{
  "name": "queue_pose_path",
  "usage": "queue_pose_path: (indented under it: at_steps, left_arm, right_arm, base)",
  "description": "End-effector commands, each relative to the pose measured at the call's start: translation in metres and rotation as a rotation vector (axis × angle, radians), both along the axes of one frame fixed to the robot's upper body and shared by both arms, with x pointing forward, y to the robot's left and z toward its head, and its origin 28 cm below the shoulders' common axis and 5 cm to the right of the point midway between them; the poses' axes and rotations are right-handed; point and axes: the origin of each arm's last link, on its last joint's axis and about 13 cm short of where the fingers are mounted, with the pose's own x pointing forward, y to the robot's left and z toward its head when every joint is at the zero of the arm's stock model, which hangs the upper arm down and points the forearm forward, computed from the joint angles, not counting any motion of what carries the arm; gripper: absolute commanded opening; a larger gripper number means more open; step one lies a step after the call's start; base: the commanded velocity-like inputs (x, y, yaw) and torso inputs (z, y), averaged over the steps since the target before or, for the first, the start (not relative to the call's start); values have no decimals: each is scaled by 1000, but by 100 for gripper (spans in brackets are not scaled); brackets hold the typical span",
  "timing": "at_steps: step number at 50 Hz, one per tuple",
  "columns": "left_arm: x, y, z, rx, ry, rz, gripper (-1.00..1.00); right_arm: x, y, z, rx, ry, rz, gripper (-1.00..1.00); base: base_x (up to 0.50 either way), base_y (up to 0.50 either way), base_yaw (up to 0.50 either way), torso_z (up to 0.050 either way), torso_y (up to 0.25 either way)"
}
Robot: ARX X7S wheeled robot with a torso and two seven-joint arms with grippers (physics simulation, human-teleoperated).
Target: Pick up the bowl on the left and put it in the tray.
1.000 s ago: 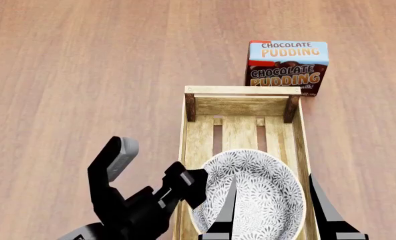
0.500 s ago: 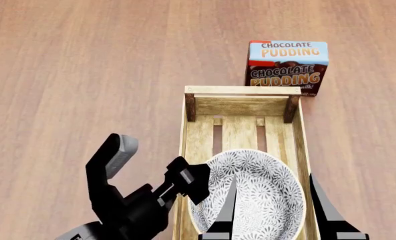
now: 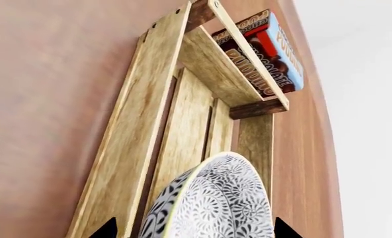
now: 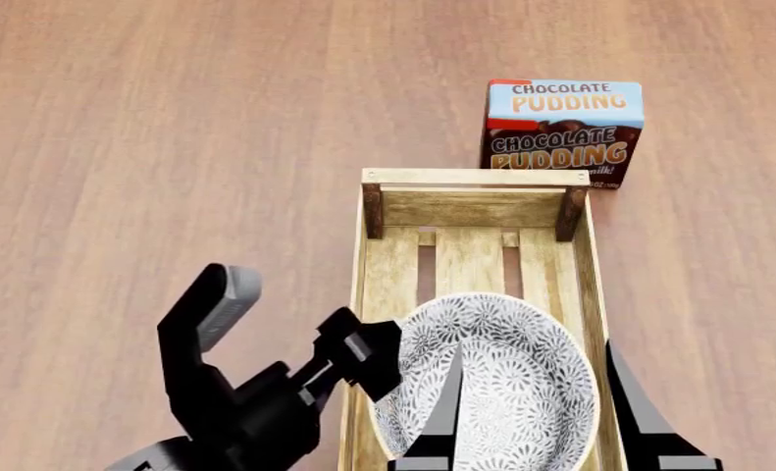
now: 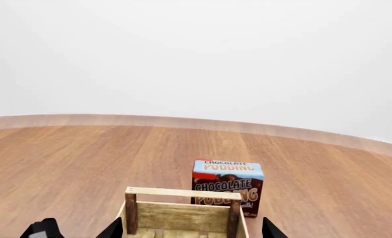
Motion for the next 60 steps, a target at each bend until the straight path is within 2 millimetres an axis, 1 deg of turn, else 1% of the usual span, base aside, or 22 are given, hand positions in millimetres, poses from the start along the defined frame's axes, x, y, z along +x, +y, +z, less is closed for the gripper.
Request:
queue_pose_path:
  at_steps: [1,11,18,24,33,41,43,46,48,50,51,54,60]
  left_arm:
    - [3,2,-5,-1,-24,18,100]
    - [2,7,-4,28,-41,37,100]
    - [-3,9,0,108,-111,49,100]
    - [-12,11,4,213,-205,44,100]
    - [-27,18,15,383,-340,106,100]
    - [-37,27,14,551,-455,182,100]
    - [-42,29,15,529,-459,175,100]
    - [-47,32,15,545,-476,178,100]
    - [-52,35,15,591,-511,202,100]
    - [-55,37,15,575,-518,212,100]
    - [-57,39,13,616,-535,222,100]
    - [-62,40,9,663,-565,231,100]
    - [-72,46,5,692,-587,258,100]
  right_arm:
    - [1,0,1,13,-10,15,100]
    - [2,1,0,12,-8,19,100]
    - [2,1,-1,12,-6,19,100]
    - [2,1,0,12,-6,19,100]
    - [2,1,0,11,-7,19,100]
    - [2,0,0,10,-8,17,100]
    - [2,0,0,11,-8,15,100]
    - [2,0,0,10,-8,16,100]
    - [2,1,0,9,-7,17,100]
    - [2,1,0,8,-6,19,100]
    - [2,2,0,7,-6,21,100]
    - [2,2,0,6,-7,20,100]
    - [1,1,0,7,-8,20,100]
  base:
    - [0,0,0,0,0]
    - [0,0,0,0,0]
    - [0,0,0,0,0]
    - [0,0,0,0,0]
    - [0,0,0,0,0]
    - [0,0,0,0,0]
    - [0,0,0,0,0]
    - [0,0,0,0,0]
    - [0,0,0,0,0]
    - [0,0,0,0,0]
    - [0,0,0,0,0]
    - [0,0,0,0,0]
    - [0,0,0,0,0]
